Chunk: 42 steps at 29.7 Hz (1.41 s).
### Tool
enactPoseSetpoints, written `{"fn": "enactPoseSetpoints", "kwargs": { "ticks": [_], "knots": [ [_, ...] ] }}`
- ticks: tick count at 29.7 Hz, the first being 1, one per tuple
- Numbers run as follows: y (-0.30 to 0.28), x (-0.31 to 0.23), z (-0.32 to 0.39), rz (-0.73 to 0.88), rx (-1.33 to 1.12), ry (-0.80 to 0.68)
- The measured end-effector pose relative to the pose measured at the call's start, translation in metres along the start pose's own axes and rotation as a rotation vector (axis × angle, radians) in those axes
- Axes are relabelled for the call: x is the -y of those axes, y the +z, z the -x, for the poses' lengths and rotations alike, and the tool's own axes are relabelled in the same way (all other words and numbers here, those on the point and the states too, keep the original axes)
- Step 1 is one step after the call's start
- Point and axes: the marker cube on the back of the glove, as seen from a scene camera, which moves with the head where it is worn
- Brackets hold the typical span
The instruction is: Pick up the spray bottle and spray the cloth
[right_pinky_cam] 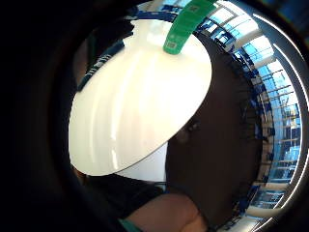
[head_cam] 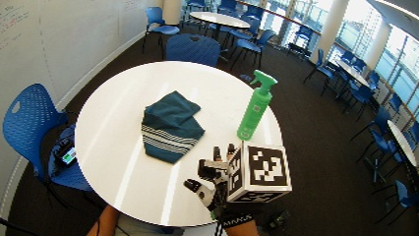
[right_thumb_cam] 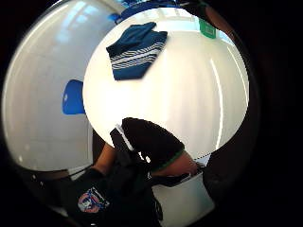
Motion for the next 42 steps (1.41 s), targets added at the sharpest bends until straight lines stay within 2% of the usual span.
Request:
{"fn": "enactPoseSetpoints", "kwargs": {
  "ticks": [42],
  "knots": [
    [0.0069, -0.0005, 0.0053, 0.014, 0.012, -0.020]
  ]
}}
